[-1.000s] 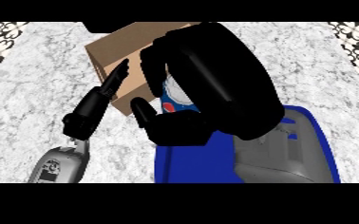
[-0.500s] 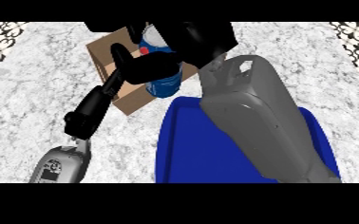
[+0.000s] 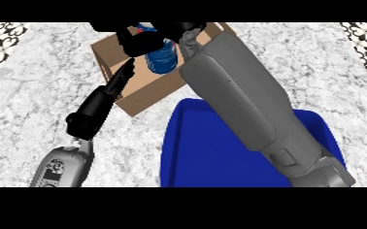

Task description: Pick the can from the tray and place it in the cardboard box

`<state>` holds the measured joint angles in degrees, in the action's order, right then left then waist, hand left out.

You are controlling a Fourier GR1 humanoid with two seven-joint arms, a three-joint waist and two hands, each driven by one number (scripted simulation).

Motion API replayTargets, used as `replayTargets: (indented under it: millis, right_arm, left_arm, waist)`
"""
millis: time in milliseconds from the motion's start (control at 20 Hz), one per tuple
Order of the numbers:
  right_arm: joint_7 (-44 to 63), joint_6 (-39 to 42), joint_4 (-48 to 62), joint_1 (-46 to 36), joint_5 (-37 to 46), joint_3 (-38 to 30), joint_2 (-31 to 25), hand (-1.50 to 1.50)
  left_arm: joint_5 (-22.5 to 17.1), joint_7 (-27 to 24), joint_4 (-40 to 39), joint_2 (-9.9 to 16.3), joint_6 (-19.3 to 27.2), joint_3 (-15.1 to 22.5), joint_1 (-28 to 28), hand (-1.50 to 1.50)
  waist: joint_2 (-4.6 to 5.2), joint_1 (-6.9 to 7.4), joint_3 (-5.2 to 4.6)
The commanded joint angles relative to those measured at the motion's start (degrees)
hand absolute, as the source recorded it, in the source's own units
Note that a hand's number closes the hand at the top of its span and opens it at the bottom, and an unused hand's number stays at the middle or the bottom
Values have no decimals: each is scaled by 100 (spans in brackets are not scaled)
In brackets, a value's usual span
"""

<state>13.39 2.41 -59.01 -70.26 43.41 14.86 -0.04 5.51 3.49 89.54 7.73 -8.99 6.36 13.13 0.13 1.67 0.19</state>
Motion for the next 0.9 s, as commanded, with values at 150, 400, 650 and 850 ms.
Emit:
replayTargets:
  millis: [150, 400, 650, 850]
  right_arm:
    - [-382, -875, 1538, -261, -138, 461, 4, 150]
    - [-282, -807, 2259, -122, -1225, 220, 4, -150]
    - [-996, -1050, 2862, -244, -1783, 348, 4, -150]
    - [-1553, -1373, 2885, -55, -2534, -68, 4, -150]
  left_arm:
    - [-16, 74, -483, -163, -72, 27, 135, 0]
    - [157, 143, -188, -215, -21, 212, 130, 0]
    - [70, -42, -642, -175, -117, -4, 371, 0]
    - [191, 211, -374, -310, -49, 204, 346, 0]
  waist:
    - [58, 47, -28]
    - [85, 222, -26]
    - [101, 196, -26]
    - [131, 282, -20]
